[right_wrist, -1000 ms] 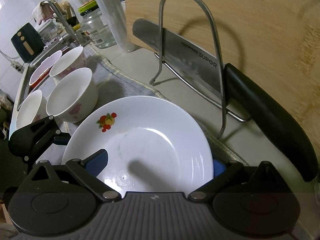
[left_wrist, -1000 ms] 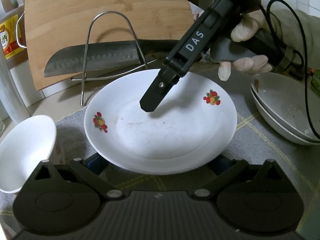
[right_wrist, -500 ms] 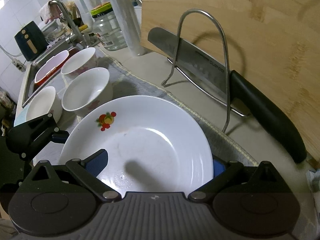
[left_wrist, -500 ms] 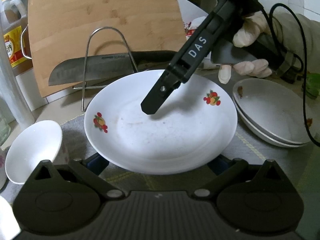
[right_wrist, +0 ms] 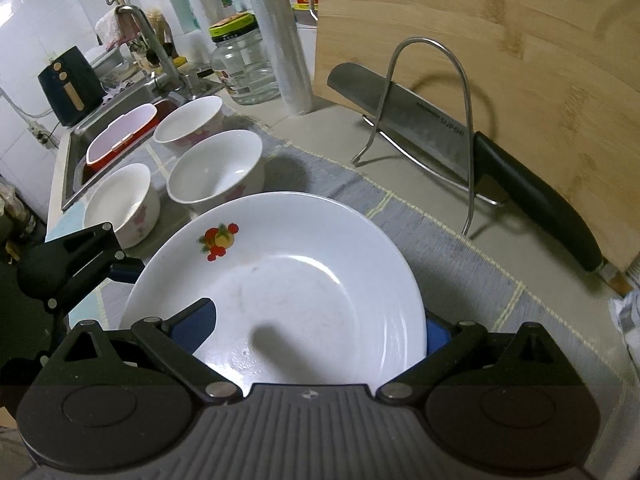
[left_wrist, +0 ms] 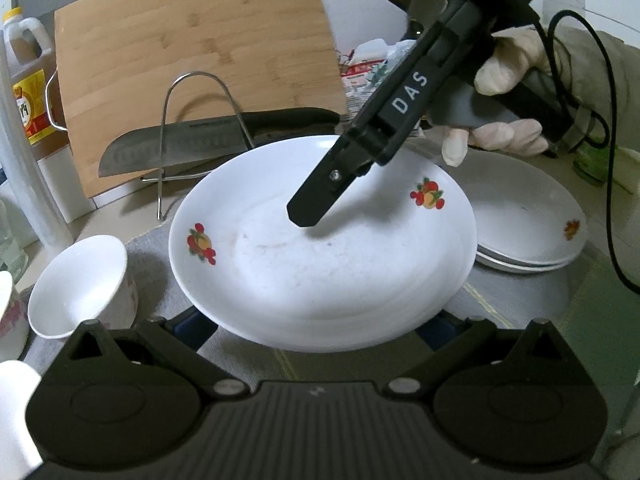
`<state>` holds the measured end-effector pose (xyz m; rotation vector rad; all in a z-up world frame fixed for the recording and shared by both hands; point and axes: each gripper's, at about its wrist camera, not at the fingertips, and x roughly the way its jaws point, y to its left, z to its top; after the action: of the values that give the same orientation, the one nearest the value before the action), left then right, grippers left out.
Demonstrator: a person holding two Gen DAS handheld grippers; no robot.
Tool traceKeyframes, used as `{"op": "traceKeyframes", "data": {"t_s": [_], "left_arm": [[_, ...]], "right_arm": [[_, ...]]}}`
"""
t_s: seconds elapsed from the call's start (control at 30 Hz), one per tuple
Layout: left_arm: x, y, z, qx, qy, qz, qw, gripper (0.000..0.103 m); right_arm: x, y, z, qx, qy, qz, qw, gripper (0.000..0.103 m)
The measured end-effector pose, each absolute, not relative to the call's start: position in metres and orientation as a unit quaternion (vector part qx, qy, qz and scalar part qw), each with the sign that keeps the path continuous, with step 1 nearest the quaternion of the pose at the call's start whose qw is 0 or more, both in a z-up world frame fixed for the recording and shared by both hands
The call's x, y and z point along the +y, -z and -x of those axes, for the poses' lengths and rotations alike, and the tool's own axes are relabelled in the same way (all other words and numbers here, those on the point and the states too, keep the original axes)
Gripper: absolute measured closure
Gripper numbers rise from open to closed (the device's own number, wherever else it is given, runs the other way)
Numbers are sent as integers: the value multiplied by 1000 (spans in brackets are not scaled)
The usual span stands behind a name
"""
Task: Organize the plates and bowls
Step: 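Carry the flowered plate with the right gripper toward the stacked plates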
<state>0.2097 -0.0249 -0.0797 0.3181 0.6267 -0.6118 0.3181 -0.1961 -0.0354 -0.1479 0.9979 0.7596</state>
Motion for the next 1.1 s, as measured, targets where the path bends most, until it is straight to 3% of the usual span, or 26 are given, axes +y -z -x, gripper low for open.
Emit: {"op": "traceKeyframes", "data": {"t_s": [1.1], "left_arm": [[-55, 64, -158, 279, 385, -193, 858, 1]], "right_arm": [[-253, 10, -218, 449, -272, 28, 851, 0]]}}
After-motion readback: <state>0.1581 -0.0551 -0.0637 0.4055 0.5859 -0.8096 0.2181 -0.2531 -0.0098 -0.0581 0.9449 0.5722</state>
